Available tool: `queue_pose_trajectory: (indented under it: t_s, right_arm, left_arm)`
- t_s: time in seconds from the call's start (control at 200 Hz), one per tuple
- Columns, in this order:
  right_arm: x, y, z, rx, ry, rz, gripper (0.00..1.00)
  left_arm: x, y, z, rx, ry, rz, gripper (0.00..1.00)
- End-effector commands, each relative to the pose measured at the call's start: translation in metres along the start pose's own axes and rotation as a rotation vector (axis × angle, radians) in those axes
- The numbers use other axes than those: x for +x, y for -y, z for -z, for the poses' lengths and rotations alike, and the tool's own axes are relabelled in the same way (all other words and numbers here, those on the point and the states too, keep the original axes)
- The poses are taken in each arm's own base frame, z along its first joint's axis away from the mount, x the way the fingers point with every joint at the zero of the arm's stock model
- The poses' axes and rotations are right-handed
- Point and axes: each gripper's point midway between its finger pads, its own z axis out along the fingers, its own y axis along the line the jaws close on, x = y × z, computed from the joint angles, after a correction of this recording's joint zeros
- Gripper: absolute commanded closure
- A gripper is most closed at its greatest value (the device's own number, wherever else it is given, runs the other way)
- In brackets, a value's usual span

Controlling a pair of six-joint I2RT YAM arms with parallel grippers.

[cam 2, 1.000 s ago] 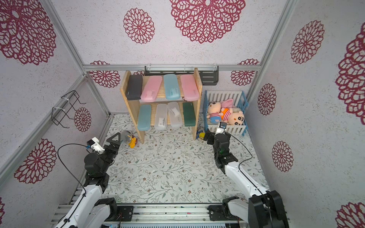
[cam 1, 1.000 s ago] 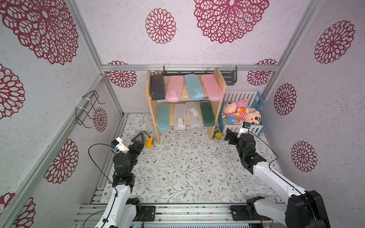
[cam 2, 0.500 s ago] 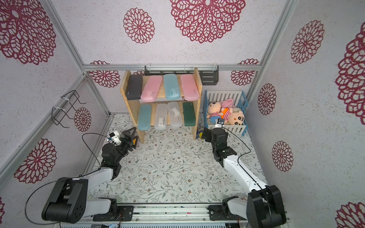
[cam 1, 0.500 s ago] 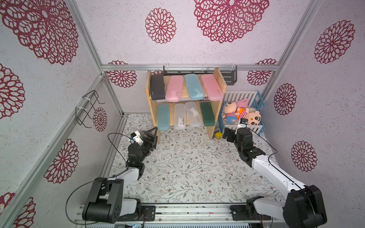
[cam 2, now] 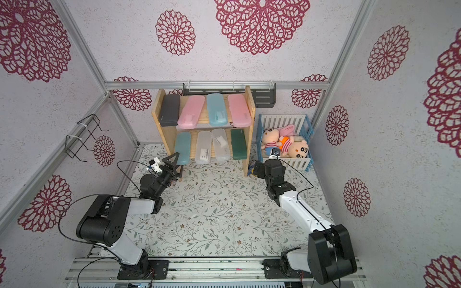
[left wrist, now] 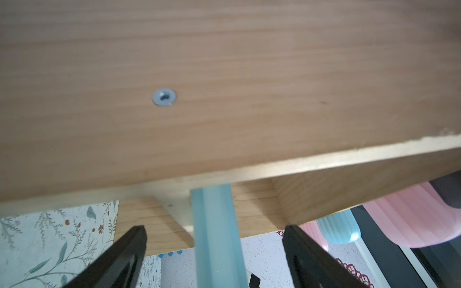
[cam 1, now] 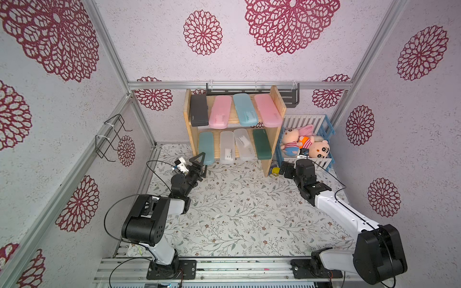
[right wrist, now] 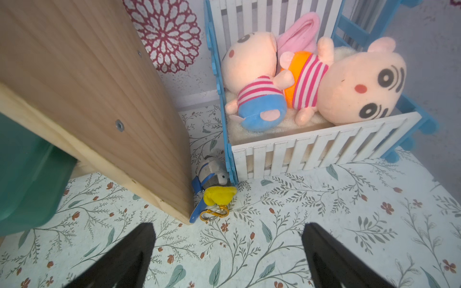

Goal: Remove the pencil cases from the shelf
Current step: Pick up the pencil case from the shelf.

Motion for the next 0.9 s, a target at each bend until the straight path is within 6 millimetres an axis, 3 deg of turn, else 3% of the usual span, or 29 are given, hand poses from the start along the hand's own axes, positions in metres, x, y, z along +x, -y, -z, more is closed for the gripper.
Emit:
queue_pose_trajectory:
  t_s: [0.0,0.25,0.375,0.47,0.805,0.895]
  right_arm:
    - [-0.014,-0.007,0.000,-0.021,0.027,0.007,0.01]
    - [-0.014,-0.009,-0.003,-0.035,0.022,0.008,0.01]
    - [-0.016,-0.011,-0.002,-0.042,0.020,0.010,0.01]
    - [-0.017,-0.011,-0.002,-0.041,0.017,0.012,0.01]
    - [-0.018,-0.011,0.001,-0.045,0.012,0.015,0.01]
    - [-0.017,-0.011,0.001,-0.048,0.008,0.016,0.01]
  left_arm:
    - [0.002,0.008,-0.002,-0.036,0.015,-0.072,0.12]
    - [0.002,0.004,-0.002,-0.176,0.010,-0.134,0.18]
    - [0.004,0.007,-0.005,-0.158,0.010,-0.121,0.32]
    - [0.007,0.002,-0.008,-0.167,-0.005,-0.111,0.36]
    - [0.011,0.000,-0.004,-0.171,0.000,-0.108,0.78]
    - [0.012,0.001,0.001,-0.184,0.002,-0.118,0.81]
